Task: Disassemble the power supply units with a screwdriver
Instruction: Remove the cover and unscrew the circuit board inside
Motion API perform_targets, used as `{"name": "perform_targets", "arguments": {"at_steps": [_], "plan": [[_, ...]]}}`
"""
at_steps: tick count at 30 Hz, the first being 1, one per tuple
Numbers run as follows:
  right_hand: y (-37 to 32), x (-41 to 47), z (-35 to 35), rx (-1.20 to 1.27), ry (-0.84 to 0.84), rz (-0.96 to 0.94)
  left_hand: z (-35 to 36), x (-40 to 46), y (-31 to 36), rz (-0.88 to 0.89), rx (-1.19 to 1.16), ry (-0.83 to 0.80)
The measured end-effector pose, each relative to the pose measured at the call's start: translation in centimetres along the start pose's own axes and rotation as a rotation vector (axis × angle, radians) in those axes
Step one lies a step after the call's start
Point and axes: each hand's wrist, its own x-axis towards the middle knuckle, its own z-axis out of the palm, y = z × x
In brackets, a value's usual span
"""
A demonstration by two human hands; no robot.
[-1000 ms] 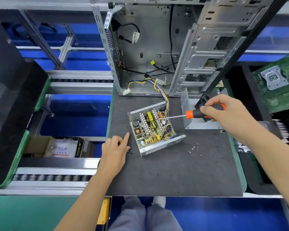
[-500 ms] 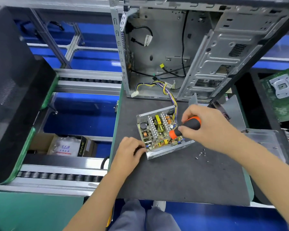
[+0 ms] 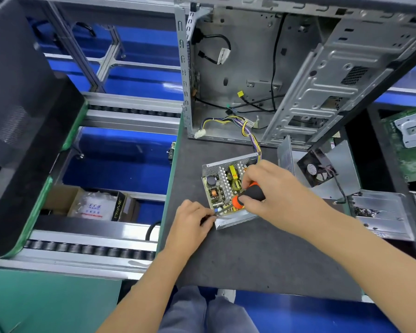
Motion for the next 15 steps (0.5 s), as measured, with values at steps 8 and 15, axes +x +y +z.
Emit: {"name": "perform_targets", "arguments": {"at_steps": [8,15], "plan": [[-2.0,0.1,0.3,-0.206,-0.017,-0.135,-0.3,0.0,0.8,-0.044,-0.009,-0.006],[-6.2,1.0,1.1,-0.551,-0.124,-0.177,-0.5,0.1,1.8,-0.119,0.002,-0.003]]}}
